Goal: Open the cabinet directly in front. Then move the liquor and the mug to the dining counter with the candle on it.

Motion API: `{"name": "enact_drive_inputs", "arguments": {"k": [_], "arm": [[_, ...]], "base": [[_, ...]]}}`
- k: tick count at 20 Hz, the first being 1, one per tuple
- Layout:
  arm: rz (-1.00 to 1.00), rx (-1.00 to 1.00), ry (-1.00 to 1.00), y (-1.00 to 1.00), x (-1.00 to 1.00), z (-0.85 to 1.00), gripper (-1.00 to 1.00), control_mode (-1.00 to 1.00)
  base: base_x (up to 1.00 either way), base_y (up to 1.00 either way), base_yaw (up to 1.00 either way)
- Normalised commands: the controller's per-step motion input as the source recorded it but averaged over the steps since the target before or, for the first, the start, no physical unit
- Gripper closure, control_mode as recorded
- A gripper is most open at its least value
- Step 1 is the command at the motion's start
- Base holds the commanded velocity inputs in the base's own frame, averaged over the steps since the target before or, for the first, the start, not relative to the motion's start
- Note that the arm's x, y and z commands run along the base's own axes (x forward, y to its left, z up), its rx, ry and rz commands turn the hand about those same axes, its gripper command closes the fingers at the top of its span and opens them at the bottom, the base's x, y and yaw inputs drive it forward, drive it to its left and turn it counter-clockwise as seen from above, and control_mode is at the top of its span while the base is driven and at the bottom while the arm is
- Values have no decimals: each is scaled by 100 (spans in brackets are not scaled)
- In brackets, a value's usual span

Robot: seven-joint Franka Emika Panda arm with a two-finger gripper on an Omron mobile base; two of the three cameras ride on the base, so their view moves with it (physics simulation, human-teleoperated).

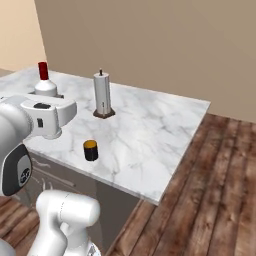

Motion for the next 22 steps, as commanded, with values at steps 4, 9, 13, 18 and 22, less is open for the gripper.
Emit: {"name": "enact_drive_inputs", "arguments": {"k": [4, 9, 13, 18, 22], "arm": [[0, 0, 0, 0, 0, 0, 100, 100], [0, 0, 0, 0, 0, 0, 100, 100], [0, 0, 0, 0, 0, 0, 100, 100], [0, 0, 0, 0, 0, 0, 100, 100], [0, 0, 0, 0, 0, 0, 100, 100]], "base": [[24, 14, -14], [28, 13, -14], [34, 14, -15], [37, 15, -15], [34, 14, -15]]}}
